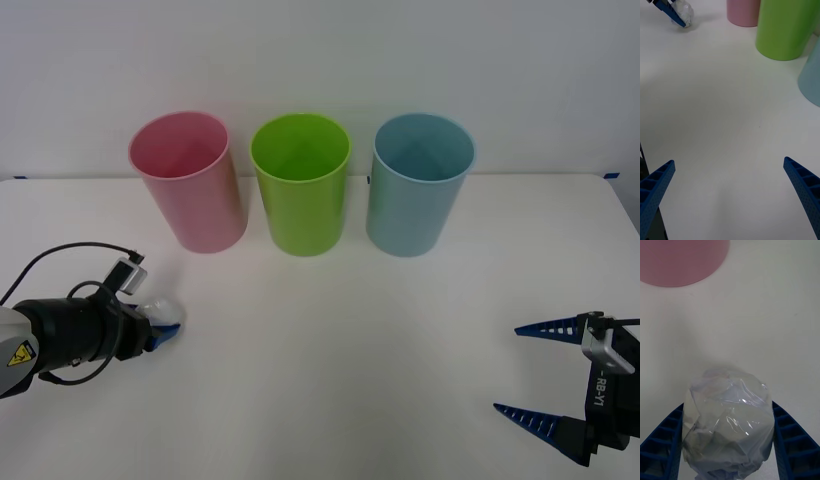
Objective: Put cans in the blue bin and PET bottles in the pink bin and trash in the green bin.
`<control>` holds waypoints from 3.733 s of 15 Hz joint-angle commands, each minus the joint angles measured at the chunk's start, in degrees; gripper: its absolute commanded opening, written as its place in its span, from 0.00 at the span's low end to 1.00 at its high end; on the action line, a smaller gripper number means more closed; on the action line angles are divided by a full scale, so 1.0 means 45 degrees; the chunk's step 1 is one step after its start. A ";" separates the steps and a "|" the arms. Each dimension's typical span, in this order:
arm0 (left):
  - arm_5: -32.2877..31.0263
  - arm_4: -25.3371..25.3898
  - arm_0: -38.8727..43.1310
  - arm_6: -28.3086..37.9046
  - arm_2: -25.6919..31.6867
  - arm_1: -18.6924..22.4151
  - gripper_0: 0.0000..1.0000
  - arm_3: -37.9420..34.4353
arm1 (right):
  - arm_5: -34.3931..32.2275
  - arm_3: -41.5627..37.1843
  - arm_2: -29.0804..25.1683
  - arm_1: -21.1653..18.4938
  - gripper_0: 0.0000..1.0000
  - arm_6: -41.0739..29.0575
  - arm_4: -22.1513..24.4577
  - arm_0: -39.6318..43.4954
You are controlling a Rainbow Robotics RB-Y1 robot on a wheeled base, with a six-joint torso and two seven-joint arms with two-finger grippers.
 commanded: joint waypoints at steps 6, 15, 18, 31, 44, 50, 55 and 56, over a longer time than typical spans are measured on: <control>0.0006 0.0115 0.0053 -0.0079 0.0010 0.0000 0.00 -0.0020 | 0.0000 0.0000 0.0000 0.0000 1.00 0.0001 0.0000 0.0000; 0.0279 0.2615 0.1088 -0.2931 0.1103 -0.0058 0.00 -0.0157 | 0.0000 0.0000 0.0000 0.0000 1.00 0.0001 0.0000 0.0000; 0.0748 0.3416 0.1440 -0.3790 0.1377 -0.0058 0.00 -0.0137 | 0.0000 0.0000 0.0000 0.0000 1.00 0.0001 0.0000 0.0000; 0.2447 0.8865 0.2104 -1.0255 0.1728 -0.0078 0.00 -0.0157 | 0.0000 0.0000 0.0000 0.0000 1.00 0.0001 0.0000 0.0000; -0.2963 1.2576 0.4194 -1.5118 0.6533 -0.2968 0.00 -0.0196 | 0.0000 0.0000 0.0000 0.0000 1.00 0.0001 0.0000 0.0000; -0.1810 1.2928 0.5170 -1.4357 0.7471 -0.3047 0.00 -0.2364 | 0.0000 0.0000 0.0000 0.0000 1.00 0.0001 0.0000 0.0000; -0.1303 1.2479 0.5561 -1.1896 0.8076 -0.2968 0.00 -0.3946 | 0.0000 0.0000 0.0000 0.0000 1.00 0.0001 0.0000 0.0000; -0.1088 1.2244 0.5678 -1.1486 0.8271 -0.2929 0.00 -0.4200 | 0.0000 0.0000 0.0000 0.0000 1.00 0.0001 0.0000 0.0000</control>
